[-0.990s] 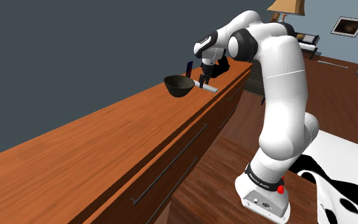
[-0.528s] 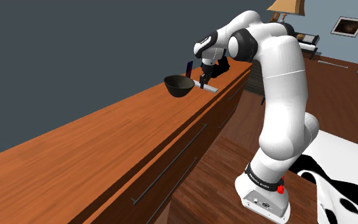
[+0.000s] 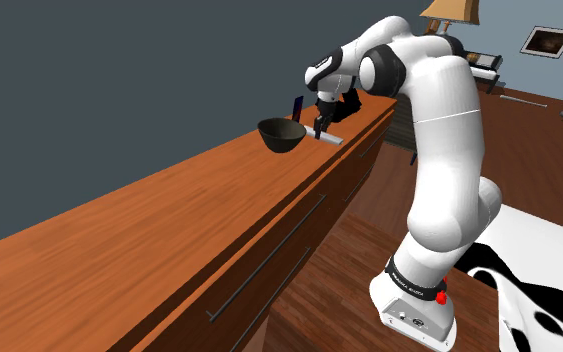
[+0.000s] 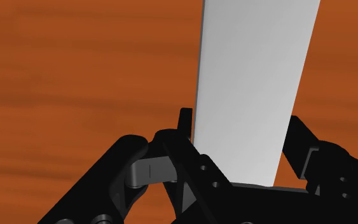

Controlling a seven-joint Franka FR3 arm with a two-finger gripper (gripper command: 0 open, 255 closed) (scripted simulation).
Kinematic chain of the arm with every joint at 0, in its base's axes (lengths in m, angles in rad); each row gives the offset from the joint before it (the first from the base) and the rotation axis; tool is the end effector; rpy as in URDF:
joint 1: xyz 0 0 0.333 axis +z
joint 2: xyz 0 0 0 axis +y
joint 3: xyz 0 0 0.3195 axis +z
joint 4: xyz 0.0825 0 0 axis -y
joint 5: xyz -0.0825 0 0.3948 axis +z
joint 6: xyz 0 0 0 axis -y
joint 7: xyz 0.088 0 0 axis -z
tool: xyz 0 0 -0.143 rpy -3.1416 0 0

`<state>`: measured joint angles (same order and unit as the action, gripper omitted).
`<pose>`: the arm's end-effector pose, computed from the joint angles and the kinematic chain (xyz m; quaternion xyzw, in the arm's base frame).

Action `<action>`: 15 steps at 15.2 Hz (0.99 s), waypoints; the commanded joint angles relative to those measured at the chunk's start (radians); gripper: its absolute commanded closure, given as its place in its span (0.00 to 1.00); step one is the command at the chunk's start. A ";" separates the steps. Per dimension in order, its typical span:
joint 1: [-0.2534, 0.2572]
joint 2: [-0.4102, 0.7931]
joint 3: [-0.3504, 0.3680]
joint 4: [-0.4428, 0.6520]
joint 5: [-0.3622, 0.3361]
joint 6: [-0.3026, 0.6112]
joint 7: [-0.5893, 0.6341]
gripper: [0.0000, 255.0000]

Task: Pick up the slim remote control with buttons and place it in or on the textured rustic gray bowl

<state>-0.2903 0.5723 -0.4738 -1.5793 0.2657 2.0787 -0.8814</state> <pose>0.5441 -0.4395 0.2945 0.9996 0.0256 -0.0081 0.0050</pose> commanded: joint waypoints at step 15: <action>0.005 -0.070 -0.024 0.108 -0.039 -0.171 0.024 1.00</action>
<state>-0.2862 0.5078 -0.4960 -1.4761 0.2291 1.9179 -0.8593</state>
